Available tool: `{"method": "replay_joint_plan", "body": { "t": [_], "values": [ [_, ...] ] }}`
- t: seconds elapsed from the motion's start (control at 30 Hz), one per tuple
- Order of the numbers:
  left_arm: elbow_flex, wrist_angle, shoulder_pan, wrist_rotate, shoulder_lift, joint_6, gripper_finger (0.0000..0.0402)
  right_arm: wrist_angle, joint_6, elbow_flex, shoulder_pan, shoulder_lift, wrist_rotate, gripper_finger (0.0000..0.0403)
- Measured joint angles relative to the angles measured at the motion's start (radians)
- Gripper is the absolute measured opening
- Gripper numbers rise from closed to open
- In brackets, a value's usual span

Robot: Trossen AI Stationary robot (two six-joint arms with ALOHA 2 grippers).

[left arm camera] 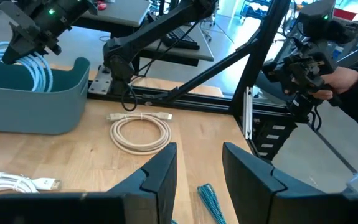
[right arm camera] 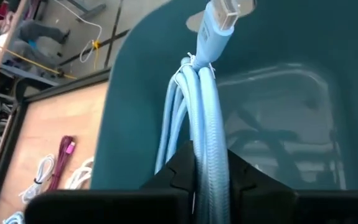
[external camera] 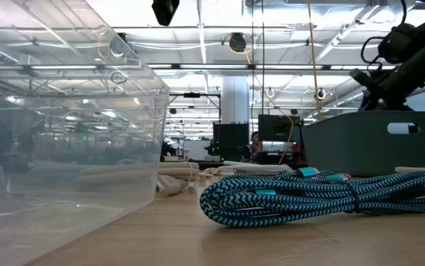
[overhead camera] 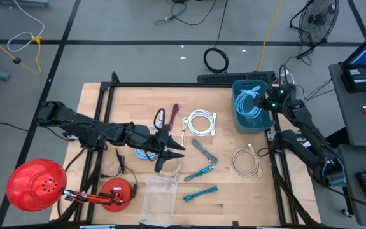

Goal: Pick & Place USB Port
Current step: Put the top blue usb cable into the blue bin

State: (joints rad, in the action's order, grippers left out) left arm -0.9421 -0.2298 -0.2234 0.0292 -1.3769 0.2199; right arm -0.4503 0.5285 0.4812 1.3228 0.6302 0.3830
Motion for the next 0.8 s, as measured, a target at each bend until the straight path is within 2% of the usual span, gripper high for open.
{"method": "replay_joint_plan", "body": {
  "t": [0.33,0.5,0.63,0.8],
  "values": [
    [0.000,0.001,0.000,-0.001,0.000,-0.002,0.0131,-0.046,-0.046,0.000,0.000,0.006,-0.167,0.0094],
    [0.000,0.001,0.000,-0.002,0.000,-0.009,0.0131,-0.056,-0.088,0.000,-0.001,0.006,-0.173,0.0125],
    [0.000,0.001,0.000,-0.002,0.000,-0.008,0.0131,-0.063,-0.096,0.000,-0.001,0.006,-0.174,0.0129],
    [0.000,0.001,0.000,-0.002,0.000,-0.009,0.0131,-0.063,-0.096,0.000,0.000,0.006,-0.175,0.0108]
  ]
}}
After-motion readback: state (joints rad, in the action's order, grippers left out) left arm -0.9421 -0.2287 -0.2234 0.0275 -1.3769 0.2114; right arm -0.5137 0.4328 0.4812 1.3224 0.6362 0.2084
